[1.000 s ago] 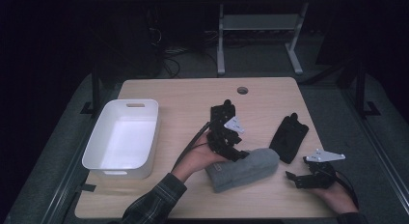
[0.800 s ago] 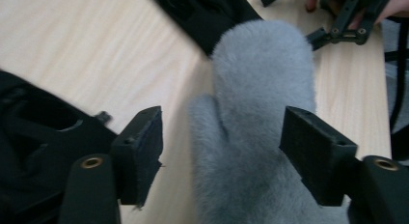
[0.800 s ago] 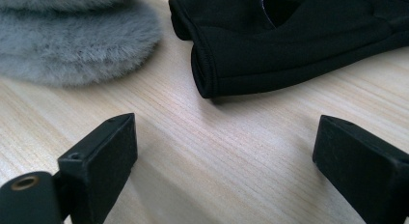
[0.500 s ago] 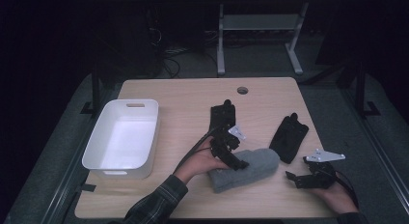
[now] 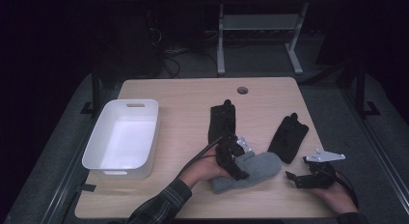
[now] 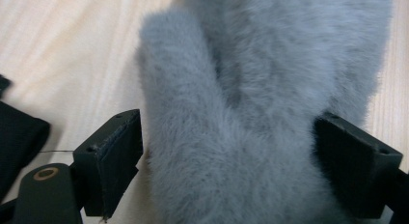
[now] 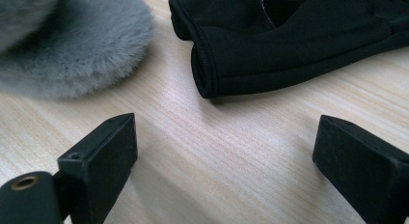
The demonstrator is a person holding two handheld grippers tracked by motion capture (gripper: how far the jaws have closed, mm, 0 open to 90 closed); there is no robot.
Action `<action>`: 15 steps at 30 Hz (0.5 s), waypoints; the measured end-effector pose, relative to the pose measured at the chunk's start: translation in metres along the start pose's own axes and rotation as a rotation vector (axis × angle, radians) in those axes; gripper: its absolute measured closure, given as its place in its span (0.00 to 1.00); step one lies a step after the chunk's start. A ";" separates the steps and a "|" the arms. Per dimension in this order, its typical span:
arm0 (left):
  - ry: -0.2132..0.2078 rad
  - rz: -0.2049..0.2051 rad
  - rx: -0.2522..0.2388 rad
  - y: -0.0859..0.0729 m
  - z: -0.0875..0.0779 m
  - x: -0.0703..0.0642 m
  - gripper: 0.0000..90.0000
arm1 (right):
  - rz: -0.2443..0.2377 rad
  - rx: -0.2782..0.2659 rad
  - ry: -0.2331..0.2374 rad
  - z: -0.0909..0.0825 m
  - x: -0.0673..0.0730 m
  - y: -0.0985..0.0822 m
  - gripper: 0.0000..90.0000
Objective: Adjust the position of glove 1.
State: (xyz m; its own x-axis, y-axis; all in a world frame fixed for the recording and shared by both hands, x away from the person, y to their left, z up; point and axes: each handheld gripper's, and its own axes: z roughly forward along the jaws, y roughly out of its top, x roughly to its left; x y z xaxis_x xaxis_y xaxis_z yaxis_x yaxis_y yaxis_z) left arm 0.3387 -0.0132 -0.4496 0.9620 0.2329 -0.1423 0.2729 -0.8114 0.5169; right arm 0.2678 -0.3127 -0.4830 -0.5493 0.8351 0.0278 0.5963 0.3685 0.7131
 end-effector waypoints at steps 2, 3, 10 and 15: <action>-0.015 -0.016 0.005 0.000 0.002 0.000 0.15 | 0.000 0.000 0.000 0.000 0.000 0.000 0.09; -0.037 -0.018 0.012 0.000 0.004 0.001 0.16 | 0.000 0.000 0.000 0.000 0.000 0.000 0.09; -0.066 0.006 0.017 0.000 0.003 0.001 0.29 | 0.000 0.000 0.000 0.000 0.000 0.000 0.09; -0.107 0.045 0.015 -0.001 0.002 -0.003 0.50 | -0.001 -0.001 0.001 0.000 0.000 0.000 0.09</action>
State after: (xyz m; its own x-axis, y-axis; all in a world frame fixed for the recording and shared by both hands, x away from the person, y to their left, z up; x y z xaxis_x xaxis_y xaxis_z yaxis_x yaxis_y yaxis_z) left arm 0.3358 -0.0144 -0.4511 0.9682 0.1380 -0.2088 0.2285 -0.8279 0.5122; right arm 0.2677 -0.3126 -0.4831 -0.5504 0.8344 0.0280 0.5953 0.3688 0.7139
